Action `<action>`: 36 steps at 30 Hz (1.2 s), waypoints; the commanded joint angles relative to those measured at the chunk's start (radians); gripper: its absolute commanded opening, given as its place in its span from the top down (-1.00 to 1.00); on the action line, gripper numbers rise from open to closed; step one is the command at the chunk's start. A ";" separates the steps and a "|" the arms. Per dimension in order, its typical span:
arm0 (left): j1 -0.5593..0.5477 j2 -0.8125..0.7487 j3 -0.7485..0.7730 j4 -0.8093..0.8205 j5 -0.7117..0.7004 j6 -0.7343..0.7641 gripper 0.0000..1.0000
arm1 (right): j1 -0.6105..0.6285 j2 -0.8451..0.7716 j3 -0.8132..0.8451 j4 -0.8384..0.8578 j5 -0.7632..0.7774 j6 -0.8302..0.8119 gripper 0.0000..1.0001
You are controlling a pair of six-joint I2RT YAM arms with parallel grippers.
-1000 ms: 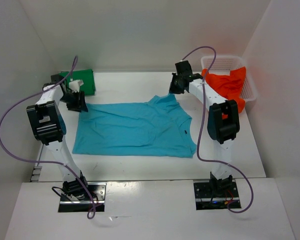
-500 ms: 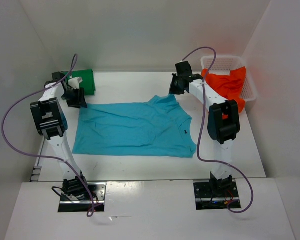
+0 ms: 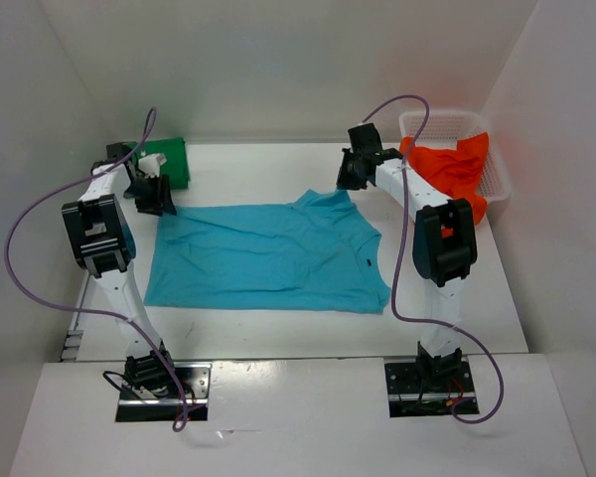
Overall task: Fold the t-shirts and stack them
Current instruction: Grap the side of the flattened tshirt furthest away from the robot with both arms
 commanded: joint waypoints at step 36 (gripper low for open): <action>-0.095 -0.079 -0.020 0.114 -0.303 0.120 -0.41 | -0.007 -0.253 0.019 0.032 0.069 -0.048 1.00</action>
